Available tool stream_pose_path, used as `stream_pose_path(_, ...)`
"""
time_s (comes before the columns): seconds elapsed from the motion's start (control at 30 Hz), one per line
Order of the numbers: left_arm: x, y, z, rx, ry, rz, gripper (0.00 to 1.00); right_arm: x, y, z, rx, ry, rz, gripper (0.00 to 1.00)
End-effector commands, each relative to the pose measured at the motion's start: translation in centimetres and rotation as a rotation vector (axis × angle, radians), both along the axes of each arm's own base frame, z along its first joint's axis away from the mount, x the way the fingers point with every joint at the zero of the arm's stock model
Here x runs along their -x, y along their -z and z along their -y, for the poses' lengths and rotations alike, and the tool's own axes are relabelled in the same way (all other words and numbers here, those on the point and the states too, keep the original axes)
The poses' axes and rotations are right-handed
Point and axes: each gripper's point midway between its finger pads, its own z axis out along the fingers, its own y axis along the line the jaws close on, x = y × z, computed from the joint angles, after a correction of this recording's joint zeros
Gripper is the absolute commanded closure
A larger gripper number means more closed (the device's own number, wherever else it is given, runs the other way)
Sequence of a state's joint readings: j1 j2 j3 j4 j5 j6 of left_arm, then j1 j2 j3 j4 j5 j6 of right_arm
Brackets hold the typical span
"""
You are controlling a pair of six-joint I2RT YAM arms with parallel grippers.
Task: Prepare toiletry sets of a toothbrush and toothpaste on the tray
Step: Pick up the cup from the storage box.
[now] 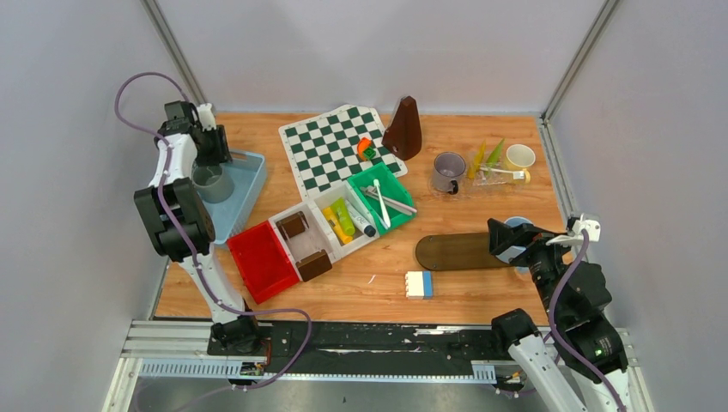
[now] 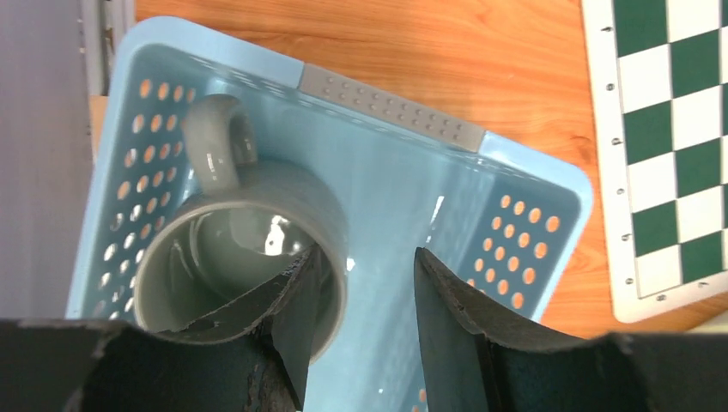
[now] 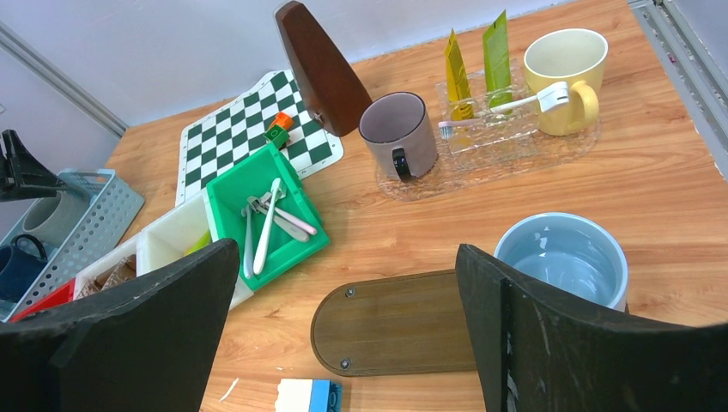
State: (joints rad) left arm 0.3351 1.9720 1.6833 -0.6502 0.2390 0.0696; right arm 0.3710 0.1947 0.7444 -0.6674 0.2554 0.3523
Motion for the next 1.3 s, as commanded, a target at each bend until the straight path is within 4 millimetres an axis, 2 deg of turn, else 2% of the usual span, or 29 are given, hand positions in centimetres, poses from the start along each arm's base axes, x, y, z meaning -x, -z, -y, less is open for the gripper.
stream_pose_path(0.0, -1.1, -2.3, 0.8, 0.063, -0.018, 0.050, 0.48, -0.1, -1.1, 0.0, -0.005, 0.001, 0.048, 0.00)
stream_pose_path(0.13, -0.8, -3.4, -1.5, -0.079, -0.035, 0.057, 0.45, -0.2, -1.0, 0.0, -0.004, 0.002, 0.045, 0.00)
stream_pose_path(0.3, 0.8, -2.8, -5.7, -0.274, -0.137, -0.018, 0.44, -0.2, -1.0, 0.0, -0.003, 0.002, 0.045, 0.00)
stream_pose_path(0.43, 2.2, -1.6, -7.5, -0.307, -0.240, -0.071, 0.45, -0.2, -1.0, 0.1, -0.003, 0.005, 0.045, 0.00)
stream_pose_path(0.57, 3.2, -1.4, -8.7, -0.338, -0.342, -0.091, 0.45, -0.3, -0.9, 0.0, -0.001, 0.001, 0.042, 0.00)
stream_pose_path(0.73, 4.1, -1.0, -9.3, -0.342, -0.428, -0.117, 0.46, -0.4, -0.9, 0.0, 0.000, 0.003, 0.042, 0.00)
stream_pose_path(1.1, 4.9, 2.8, -9.2, -0.276, -0.467, -0.229, 0.53, -0.3, -0.9, 0.0, 0.001, 0.005, 0.043, 0.00)
stream_pose_path(1.17, 4.7, 3.1, -9.1, -0.262, -0.464, -0.238, 0.55, -0.3, -0.9, 0.1, 0.001, 0.006, 0.043, 0.00)
stream_pose_path(1.27, 4.3, 3.2, -9.0, -0.251, -0.456, -0.234, 0.64, -0.4, -0.8, 0.0, 0.002, 0.005, 0.039, 0.00)
